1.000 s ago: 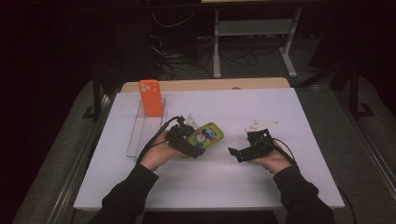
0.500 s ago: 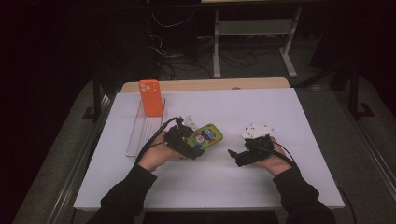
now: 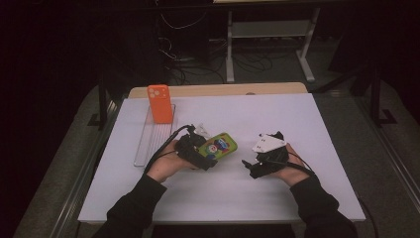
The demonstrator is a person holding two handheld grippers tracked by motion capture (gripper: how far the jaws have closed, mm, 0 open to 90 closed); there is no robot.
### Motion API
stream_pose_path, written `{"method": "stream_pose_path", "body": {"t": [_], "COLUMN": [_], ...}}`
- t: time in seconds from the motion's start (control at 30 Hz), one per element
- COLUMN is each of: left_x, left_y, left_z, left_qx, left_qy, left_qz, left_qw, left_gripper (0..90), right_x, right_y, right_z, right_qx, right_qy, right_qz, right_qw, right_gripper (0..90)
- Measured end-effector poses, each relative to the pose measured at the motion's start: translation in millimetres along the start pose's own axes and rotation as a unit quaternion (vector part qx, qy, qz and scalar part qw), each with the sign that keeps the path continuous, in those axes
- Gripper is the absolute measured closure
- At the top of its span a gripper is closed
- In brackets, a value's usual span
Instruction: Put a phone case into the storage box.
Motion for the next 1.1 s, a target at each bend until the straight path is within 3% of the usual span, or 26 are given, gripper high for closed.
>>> {"method": "stream_pose_path", "body": {"t": [0.3, 0.53, 0.6, 0.67, 0.83, 0.87, 0.9, 1.03, 1.1], "left_x": [0.7, 0.8, 1.3, -0.2, 0.0, 0.0, -0.1, 0.1, -0.2], "left_y": [-1.5, -0.4, -1.0, 0.6, 0.6, 0.6, 0.6, 0.8, 1.0], "left_z": [0.3, -1.0, -0.3, -1.6, -1.8, -1.9, -2.0, -1.8, -2.1], "left_qx": [-0.001, -0.001, 0.000, 0.000, 0.000, 0.001, 0.001, 0.002, 0.002], "left_qy": [-0.007, -0.007, -0.011, -0.001, -0.001, -0.001, -0.001, -0.006, -0.005], "left_qz": [-0.011, -0.009, -0.015, -0.002, -0.002, -0.003, -0.003, -0.004, -0.003], "left_qw": [0.9999, 0.9999, 0.9998, 1.0000, 1.0000, 1.0000, 1.0000, 1.0000, 1.0000], "left_gripper": [15.8, 15.8, 15.7, 15.8, 15.8, 15.7, 15.8, 15.7, 15.7], "right_x": [-3.5, -5.1, -5.1, -5.1, -7.2, -7.6, -7.7, -7.5, -8.4], "right_y": [-4.6, -8.8, -8.4, -9.6, -12.0, -12.1, -10.4, -14.3, -13.8], "right_z": [-0.9, -2.3, -3.3, -4.0, -5.0, -5.2, -4.8, -6.2, -6.5], "right_qx": [0.019, 0.040, 0.047, 0.052, 0.068, 0.073, 0.075, 0.085, 0.090], "right_qy": [0.004, 0.001, 0.000, -0.002, -0.001, -0.001, -0.005, -0.008, -0.007], "right_qz": [0.054, 0.109, 0.134, 0.144, 0.176, 0.187, 0.211, 0.231, 0.248], "right_qw": [0.9984, 0.9932, 0.9899, 0.9883, 0.9820, 0.9798, 0.9746, 0.9692, 0.9646], "right_gripper": [0.0, 0.0, 0.0, 0.0, 0.0, 0.0, 0.0, 0.0, 0.0]}}
Point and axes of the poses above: each handheld gripper's, and its own axes: z roughly backward along the jaws, x roughly out of its underside, y roughly to its right, the point moved 8 cm from there along -z, roughly forward along the jaws, and after that the axes turned 2 degrees about x, right-handed, at the moved point
